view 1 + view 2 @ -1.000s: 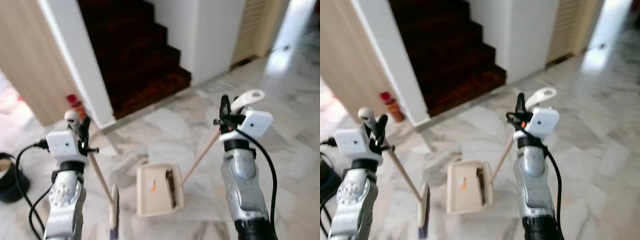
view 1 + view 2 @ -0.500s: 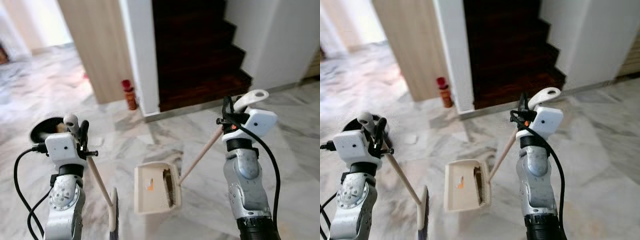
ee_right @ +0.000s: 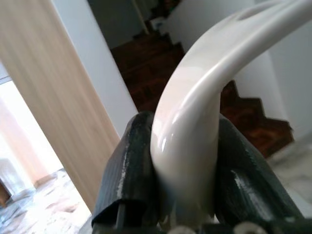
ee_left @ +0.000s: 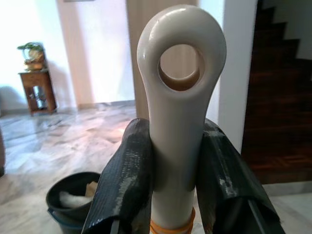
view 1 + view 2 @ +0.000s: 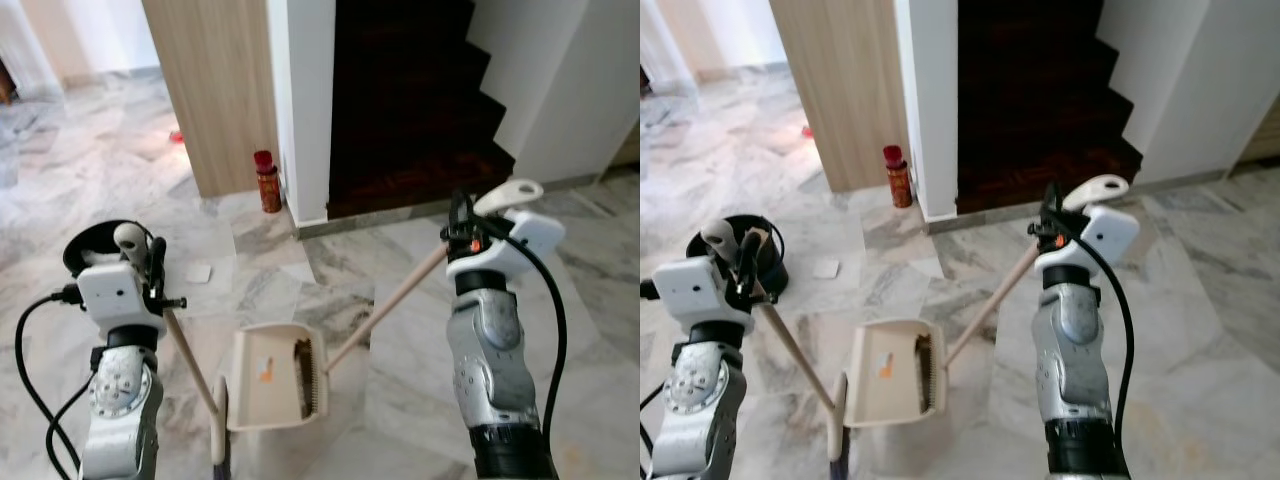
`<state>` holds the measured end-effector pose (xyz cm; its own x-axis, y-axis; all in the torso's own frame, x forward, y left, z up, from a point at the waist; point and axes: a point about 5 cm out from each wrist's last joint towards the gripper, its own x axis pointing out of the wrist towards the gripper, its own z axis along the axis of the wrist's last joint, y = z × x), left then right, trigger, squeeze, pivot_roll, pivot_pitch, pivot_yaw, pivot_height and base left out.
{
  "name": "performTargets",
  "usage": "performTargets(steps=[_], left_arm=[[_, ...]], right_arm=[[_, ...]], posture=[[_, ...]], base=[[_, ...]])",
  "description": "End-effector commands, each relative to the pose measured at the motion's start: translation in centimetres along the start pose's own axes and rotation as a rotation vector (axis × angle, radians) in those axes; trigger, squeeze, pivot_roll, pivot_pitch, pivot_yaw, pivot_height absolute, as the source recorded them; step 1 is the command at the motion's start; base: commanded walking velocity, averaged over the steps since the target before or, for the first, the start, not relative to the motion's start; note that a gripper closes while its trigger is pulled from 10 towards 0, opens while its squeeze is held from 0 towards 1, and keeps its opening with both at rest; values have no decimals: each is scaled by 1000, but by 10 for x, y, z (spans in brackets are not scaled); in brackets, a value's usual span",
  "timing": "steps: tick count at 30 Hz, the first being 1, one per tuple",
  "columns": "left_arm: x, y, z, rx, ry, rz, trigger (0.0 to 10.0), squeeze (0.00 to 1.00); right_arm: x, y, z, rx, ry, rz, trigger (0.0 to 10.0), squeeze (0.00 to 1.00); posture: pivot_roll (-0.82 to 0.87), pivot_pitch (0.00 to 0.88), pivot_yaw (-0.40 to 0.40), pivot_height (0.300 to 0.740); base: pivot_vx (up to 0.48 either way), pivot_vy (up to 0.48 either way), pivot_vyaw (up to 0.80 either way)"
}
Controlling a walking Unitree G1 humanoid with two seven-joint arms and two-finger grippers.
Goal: Sweep floor
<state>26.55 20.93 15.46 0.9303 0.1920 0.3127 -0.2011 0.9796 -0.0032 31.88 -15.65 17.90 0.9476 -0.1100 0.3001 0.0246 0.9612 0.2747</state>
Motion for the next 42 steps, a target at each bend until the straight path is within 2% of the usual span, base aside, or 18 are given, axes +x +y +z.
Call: performTargets(steps=[1, 9, 22, 25, 42], left_arm=[[3, 2, 10, 4, -52, 6, 10000, 0], [1, -3, 9, -7, -49, -4, 10000, 0], [0, -2, 10, -2, -52, -2, 10000, 0], [0, -4, 11, -7, -56, 3, 10000, 0], [-6, 10, 10, 26, -45, 43, 10000, 0]], right_arm=[[3, 8, 15, 16, -57, 28, 10000, 0], [1, 10, 9, 33, -21, 34, 10000, 0], [2, 13, 6, 58, 7, 33, 10000, 0], [5, 16, 7, 69, 9, 50, 10000, 0], [4, 31, 4, 82, 31, 112, 10000, 0]], posture=[[57, 0, 40, 740], [59, 0, 45, 740], [64, 0, 40, 740], [67, 0, 40, 740], [75, 0, 34, 740]], base=[[0, 480, 0], [0, 480, 0], [0, 480, 0], [0, 480, -800], [0, 480, -47]])
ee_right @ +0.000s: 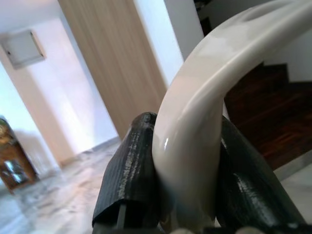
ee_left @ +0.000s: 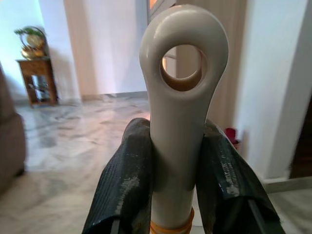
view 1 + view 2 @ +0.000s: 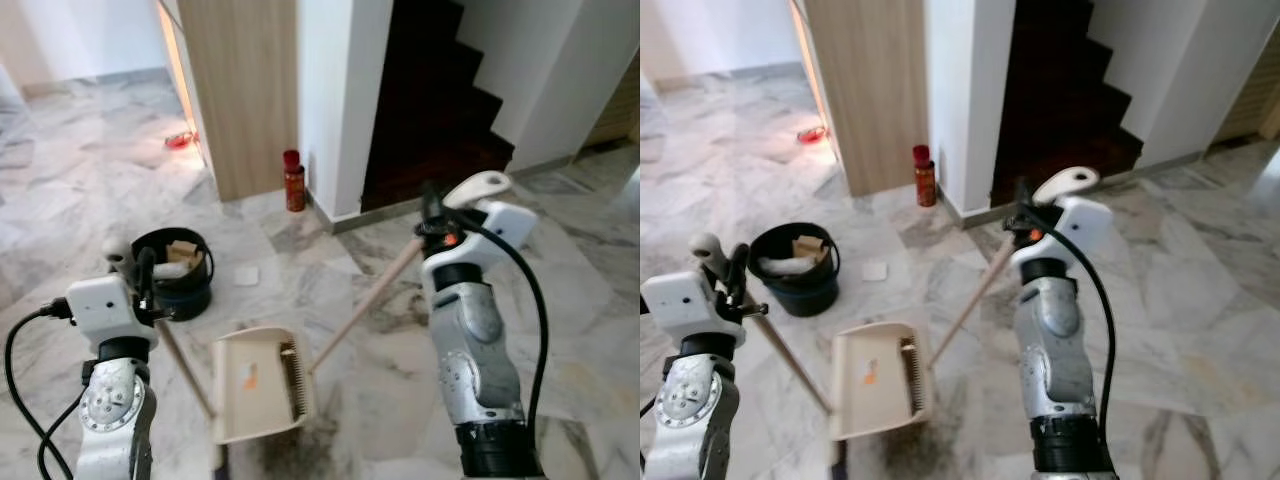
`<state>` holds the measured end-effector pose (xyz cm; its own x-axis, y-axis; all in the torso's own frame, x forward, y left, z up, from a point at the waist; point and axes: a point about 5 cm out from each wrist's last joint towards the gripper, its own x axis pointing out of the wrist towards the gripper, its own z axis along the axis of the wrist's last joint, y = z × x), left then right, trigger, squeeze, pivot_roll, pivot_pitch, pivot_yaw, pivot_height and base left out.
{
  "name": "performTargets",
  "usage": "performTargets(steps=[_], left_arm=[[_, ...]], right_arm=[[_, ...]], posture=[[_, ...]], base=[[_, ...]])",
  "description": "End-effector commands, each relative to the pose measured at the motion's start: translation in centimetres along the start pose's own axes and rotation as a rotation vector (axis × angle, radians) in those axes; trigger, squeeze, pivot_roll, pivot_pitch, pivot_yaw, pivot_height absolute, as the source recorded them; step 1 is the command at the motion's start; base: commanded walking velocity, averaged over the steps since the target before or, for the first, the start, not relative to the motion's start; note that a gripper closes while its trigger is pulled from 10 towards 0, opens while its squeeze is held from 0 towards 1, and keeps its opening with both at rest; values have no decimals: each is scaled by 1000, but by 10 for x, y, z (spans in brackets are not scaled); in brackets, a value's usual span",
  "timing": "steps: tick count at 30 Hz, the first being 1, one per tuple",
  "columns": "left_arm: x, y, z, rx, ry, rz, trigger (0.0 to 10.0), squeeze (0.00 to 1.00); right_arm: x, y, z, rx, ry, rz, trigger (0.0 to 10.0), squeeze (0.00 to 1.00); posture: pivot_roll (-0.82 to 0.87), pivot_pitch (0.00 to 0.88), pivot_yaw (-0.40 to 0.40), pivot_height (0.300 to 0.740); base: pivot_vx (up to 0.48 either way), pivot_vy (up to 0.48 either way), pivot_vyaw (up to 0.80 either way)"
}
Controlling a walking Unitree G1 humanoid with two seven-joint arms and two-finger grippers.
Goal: Sweep floor
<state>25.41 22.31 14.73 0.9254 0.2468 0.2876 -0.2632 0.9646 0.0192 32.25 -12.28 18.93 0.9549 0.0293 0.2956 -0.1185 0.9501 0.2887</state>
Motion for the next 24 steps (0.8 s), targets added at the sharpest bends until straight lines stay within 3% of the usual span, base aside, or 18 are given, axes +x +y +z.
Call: performTargets(steps=[1, 16, 24], left_arm=[[3, -5, 14, -15, -72, -9, 10000, 0], [3, -8, 14, -28, -67, -10, 10000, 0], [3, -6, 13, -36, -60, 1, 10000, 0]], right_arm=[[1, -2, 3, 33, -12, -15, 10000, 0], [2, -1, 2, 47, 8, -14, 10000, 0], [2, -1, 0, 52, 17, -18, 10000, 0]], posture=[[76, 0, 34, 740], [71, 0, 31, 740], [82, 0, 30, 740]], base=[[0, 480, 0], [0, 480, 0], [0, 480, -800]])
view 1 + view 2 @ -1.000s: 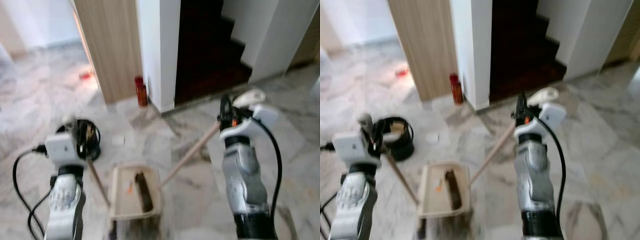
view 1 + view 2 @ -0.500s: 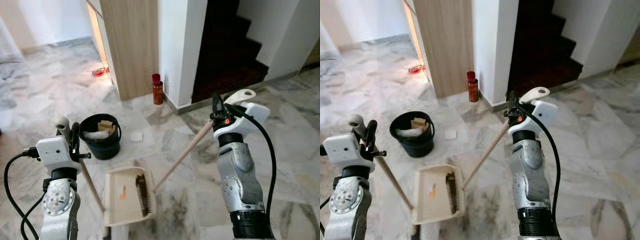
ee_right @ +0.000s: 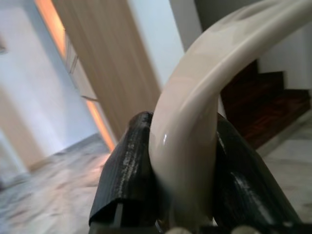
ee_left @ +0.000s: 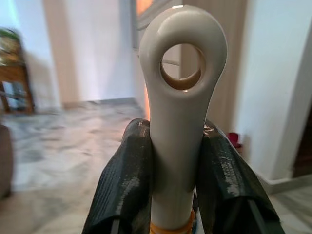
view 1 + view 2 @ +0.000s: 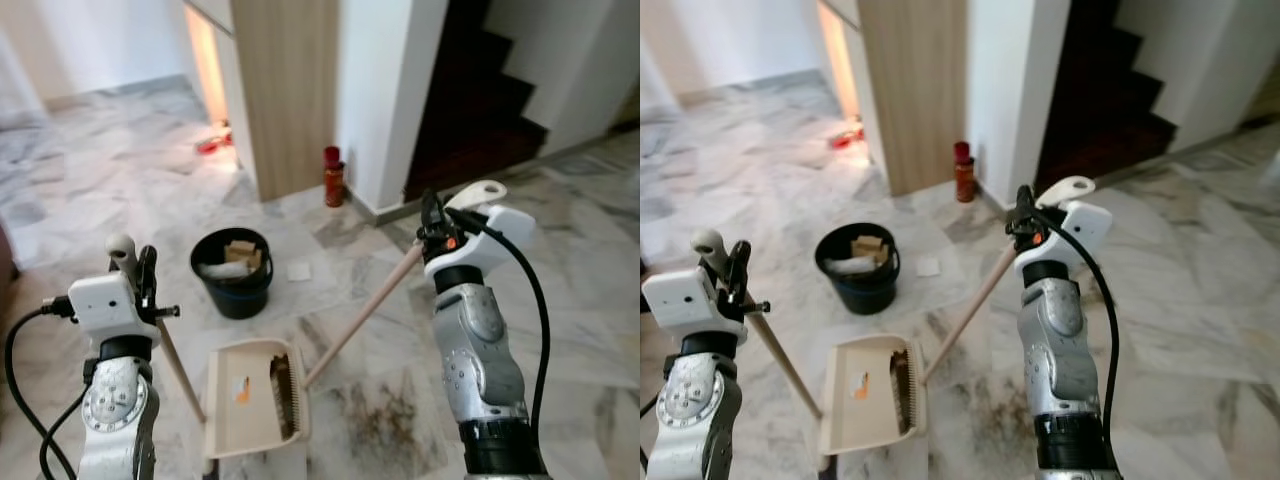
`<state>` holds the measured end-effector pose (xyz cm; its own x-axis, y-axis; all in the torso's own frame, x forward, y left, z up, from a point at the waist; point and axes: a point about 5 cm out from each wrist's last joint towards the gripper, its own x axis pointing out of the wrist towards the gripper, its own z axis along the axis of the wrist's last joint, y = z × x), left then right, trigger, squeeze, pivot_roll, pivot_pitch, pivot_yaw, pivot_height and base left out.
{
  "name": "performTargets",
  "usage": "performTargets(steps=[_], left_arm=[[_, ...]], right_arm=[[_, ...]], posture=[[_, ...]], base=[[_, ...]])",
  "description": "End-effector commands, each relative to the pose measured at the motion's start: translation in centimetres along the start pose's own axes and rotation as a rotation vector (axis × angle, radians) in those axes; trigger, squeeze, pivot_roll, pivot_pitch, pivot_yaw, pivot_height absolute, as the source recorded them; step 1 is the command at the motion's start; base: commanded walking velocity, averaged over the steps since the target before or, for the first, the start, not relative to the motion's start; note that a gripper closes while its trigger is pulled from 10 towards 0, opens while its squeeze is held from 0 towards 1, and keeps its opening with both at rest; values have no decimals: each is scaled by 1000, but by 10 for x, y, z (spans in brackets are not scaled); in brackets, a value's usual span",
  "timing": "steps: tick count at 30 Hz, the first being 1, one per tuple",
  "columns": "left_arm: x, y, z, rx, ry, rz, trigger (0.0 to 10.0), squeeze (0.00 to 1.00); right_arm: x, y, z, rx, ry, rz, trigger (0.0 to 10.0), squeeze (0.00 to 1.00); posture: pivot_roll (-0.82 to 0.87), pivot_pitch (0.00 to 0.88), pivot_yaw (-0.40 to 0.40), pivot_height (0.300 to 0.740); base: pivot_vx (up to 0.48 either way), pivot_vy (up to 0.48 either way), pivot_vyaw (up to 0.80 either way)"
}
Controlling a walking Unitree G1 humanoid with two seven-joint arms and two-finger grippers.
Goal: Sweep floor
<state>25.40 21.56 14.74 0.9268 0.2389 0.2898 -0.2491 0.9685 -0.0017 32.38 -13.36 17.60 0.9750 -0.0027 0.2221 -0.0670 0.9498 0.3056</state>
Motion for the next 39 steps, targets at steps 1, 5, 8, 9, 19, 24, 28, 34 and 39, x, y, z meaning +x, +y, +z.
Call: performTargets(steps=[1, 5, 8, 9, 19, 24, 28, 34, 39], left_arm=[[5, 1, 11, -15, -58, 12, 10000, 0], [8, 0, 13, -20, -65, 16, 10000, 0], [9, -2, 14, -21, -70, 13, 10000, 0], [9, -2, 14, -21, -70, 13, 10000, 0], [10, 0, 17, -17, -79, 13, 10000, 0], [9, -1, 16, -16, -73, 10, 10000, 0], [9, -2, 17, -21, -73, 9, 10000, 0], [9, -8, 13, -18, -51, -54, 10000, 0], [11, -14, 9, -55, -36, -76, 10000, 0]], right_arm=[[4, 15, 10, 53, -43, 38, 10000, 0], [6, 16, 11, 54, -52, 44, 10000, 0], [7, 16, 11, 50, -56, 41, 10000, 0], [7, 16, 11, 50, -56, 41, 10000, 0], [5, 18, 9, 63, -54, 35, 10000, 0], [5, 21, 7, 68, -47, 43, 10000, 0], [2, 24, 3, 78, -38, 46, 10000, 0], [3, 31, 5, 29, -67, 73, 10000, 0], [3, 36, 1, 34, -57, 85, 10000, 0]], posture=[[88, 0, 29, 740], [91, 0, 28, 740], [95, 0, 29, 740], [95, 0, 29, 740], [104, 0, 35, 740], [114, 0, 36, 740], [124, 0, 36, 740], [136, 0, 35, 740], [140, 0, 30, 740]], base=[[0, 480, -800], [0, 480, -400], [0, 480, 0], [0, 480, 0], [0, 480, 0], [0, 480, 0], [0, 480, 0], [0, 187, 0], [0, 0, 0]])
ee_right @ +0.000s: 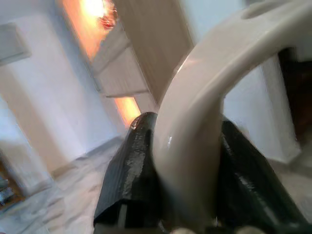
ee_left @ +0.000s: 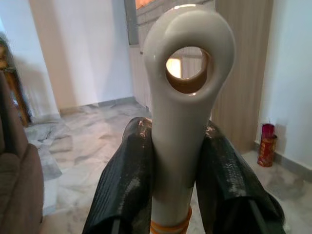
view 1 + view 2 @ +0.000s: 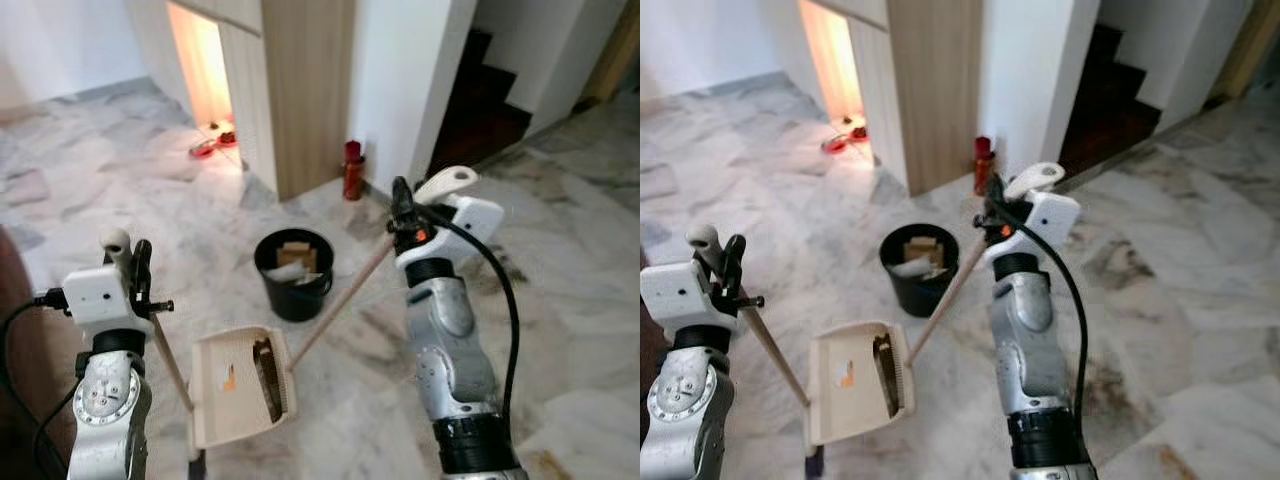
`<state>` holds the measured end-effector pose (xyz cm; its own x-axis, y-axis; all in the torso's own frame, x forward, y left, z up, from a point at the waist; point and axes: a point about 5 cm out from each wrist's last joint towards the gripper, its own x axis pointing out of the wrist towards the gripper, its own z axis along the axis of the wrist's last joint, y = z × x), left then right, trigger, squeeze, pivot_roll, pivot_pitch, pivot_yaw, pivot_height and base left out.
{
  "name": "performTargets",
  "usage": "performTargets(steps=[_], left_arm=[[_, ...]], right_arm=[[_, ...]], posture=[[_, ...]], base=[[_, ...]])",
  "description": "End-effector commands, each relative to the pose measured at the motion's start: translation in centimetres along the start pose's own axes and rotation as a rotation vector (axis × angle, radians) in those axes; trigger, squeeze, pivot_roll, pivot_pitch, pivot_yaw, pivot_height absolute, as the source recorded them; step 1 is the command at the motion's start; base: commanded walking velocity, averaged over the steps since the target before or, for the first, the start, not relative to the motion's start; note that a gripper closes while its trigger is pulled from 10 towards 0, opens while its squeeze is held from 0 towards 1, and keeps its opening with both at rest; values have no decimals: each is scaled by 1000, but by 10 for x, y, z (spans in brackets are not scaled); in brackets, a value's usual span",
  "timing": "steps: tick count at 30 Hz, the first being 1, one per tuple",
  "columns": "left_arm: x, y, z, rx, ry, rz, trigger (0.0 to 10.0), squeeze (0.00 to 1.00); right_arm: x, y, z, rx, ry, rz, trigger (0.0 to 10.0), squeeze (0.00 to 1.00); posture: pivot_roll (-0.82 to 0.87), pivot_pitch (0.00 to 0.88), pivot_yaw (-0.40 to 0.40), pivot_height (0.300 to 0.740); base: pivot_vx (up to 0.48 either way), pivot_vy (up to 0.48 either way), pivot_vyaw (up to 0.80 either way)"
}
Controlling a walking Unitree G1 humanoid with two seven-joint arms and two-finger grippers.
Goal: Sweep floor
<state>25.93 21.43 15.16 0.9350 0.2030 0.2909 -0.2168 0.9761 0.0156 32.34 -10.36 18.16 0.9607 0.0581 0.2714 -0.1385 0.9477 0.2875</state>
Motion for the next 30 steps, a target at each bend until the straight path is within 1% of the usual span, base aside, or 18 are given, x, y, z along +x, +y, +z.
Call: performTargets(steps=[1, 3, 8, 14, 15, 16, 18, 22, 24, 30], left_arm=[[6, -12, 7, -66, -37, -42, 10000, 0], [7, -11, 7, -46, -36, -31, 10000, 0], [8, -8, 11, -45, -60, -9, 10000, 0], [11, -8, 15, -16, -88, -6, 10000, 0], [11, -9, 17, -13, -95, -4, 10000, 0], [11, -9, 17, -13, -95, -4, 10000, 0], [11, -10, 17, -17, -98, -3, 10000, 0], [11, -11, 18, -16, -108, -4, 10000, 0], [11, -10, 19, -13, -108, 0, 10000, 0], [10, -9, 19, -11, -110, 9, 10000, 0]], right_arm=[[3, 6, 5, 33, -29, 11, 10000, 0], [5, 7, 7, 31, -41, 16, 10000, 0], [6, 6, 10, 2, -61, 24, 10000, 0], [9, 7, 11, -3, -69, 33, 10000, 0], [10, 7, 13, -26, -81, 43, 10000, 0], [10, 7, 13, -26, -81, 43, 10000, 0], [13, 7, 20, -105, -125, 69, 10000, 0], [18, 10, 32, -163, -187, 100, 10000, 0], [19, 11, 36, -171, -206, 108, 10000, 0], [20, 11, 38, -159, -227, 82, 10000, 0]], posture=[[140, 0, 29, 740], [139, 0, 30, 740], [139, 0, 26, 740], [139, 0, 27, 740], [139, 0, 27, 740], [139, 0, 27, 740], [139, 0, 28, 740], [138, 0, 28, 740], [138, 0, 28, 740], [146, 0, 27, 740]], base=[[0, 0, 0], [0, 0, 0], [0, 0, 0], [289, 0, 0], [322, 0, 0], [322, 0, 0], [322, 0, 0], [317, 0, 0], [304, 0, 0], [302, 0, 0]])
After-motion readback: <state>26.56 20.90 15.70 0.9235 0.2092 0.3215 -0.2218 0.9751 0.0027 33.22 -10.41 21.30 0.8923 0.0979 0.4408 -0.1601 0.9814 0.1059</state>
